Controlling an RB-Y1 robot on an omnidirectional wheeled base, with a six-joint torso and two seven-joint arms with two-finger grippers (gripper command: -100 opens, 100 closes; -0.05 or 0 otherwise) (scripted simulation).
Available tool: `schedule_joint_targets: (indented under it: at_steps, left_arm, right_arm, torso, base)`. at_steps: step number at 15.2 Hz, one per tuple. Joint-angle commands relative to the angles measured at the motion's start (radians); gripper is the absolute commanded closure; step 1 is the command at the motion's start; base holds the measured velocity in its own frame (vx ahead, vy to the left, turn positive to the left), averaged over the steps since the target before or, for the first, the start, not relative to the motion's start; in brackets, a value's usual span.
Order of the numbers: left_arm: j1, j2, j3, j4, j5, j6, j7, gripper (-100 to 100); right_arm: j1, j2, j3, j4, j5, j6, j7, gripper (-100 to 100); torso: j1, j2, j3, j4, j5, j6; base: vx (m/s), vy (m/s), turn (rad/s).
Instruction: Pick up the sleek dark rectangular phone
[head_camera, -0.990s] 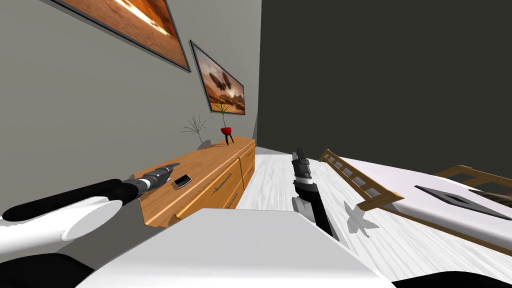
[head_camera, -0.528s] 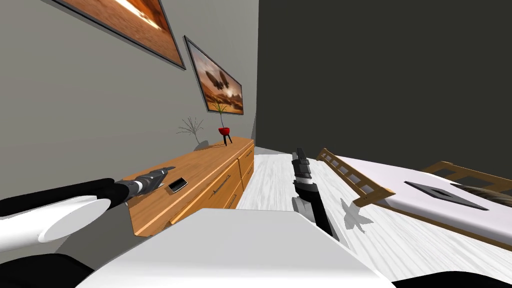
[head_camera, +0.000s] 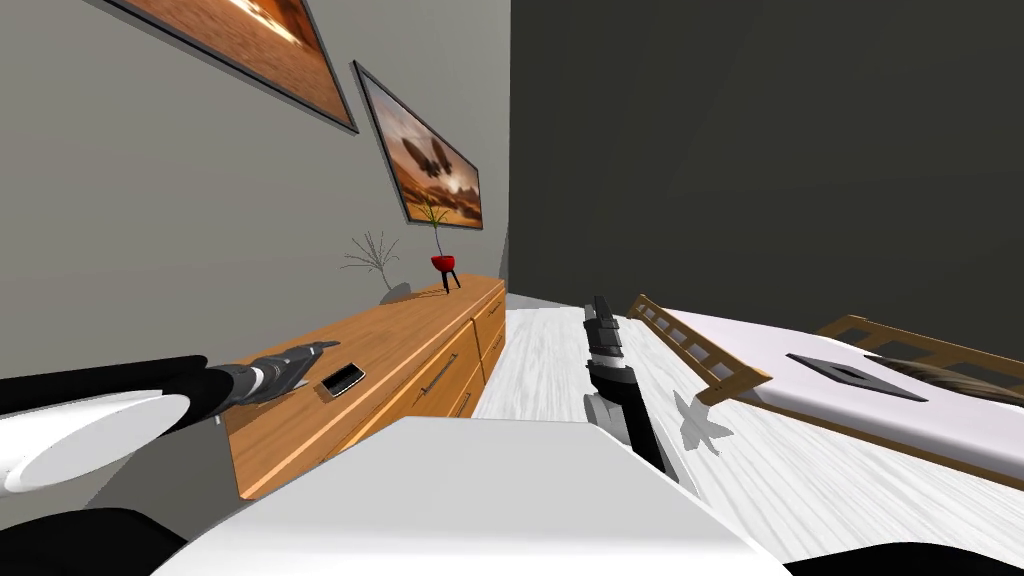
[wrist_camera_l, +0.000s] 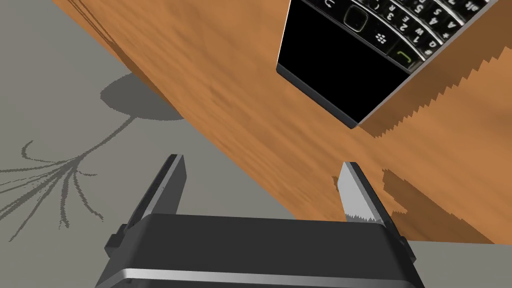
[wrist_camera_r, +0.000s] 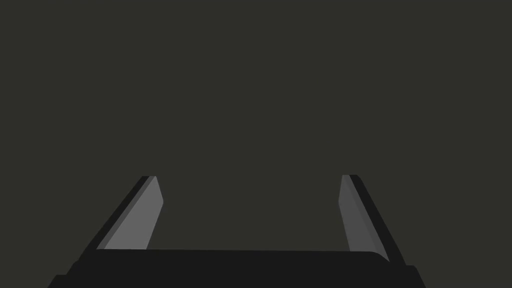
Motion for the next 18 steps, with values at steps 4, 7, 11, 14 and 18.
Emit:
schedule_joint_targets:
  at_steps: [4, 7, 11, 14, 18]
  left_arm:
    - [0.033, 0.045, 0.064, 0.023, 0.091, 0.108, -0.017, -100]
    - [0.033, 0.045, 0.064, 0.023, 0.091, 0.154, -0.017, -100]
    - [0.048, 0.064, 0.090, 0.035, 0.133, 0.222, -0.024, -100]
    - [0.062, 0.081, 0.115, 0.047, 0.174, 0.288, -0.031, -100]
    - [0.091, 0.110, 0.156, 0.070, 0.252, 0.375, -0.044, -100]
  right_arm:
    - [0.000, 0.000, 0.000, 0.000, 0.000, 0.000, 0.000, 0]
    - [0.000, 0.000, 0.000, 0.000, 0.000, 0.000, 0.000, 0]
    - [0.000, 0.000, 0.000, 0.000, 0.000, 0.000, 0.000, 0]
    - [0.000, 0.000, 0.000, 0.000, 0.000, 0.000, 0.000, 0]
    - [0.000, 0.000, 0.000, 0.000, 0.000, 0.000, 0.000, 0]
  torso:
    - [0.000, -0.001, 0.000, 0.000, 0.000, 0.000]
    - [0.000, -0.001, -0.001, 0.000, 0.000, 0.000]
    - [0.000, -0.001, 0.000, 0.000, 0.000, 0.000]
    - [0.000, -0.001, 0.000, 0.000, 0.000, 0.000]
    - [0.000, -0.001, -0.001, 0.000, 0.000, 0.000]
  base:
    - [0.026, 0.013, -0.086]
    - [0.027, 0.011, -0.053]
    - [0.023, 0.009, -0.058]
    - [0.025, 0.011, -0.078]
    - [0.032, 0.014, -0.078]
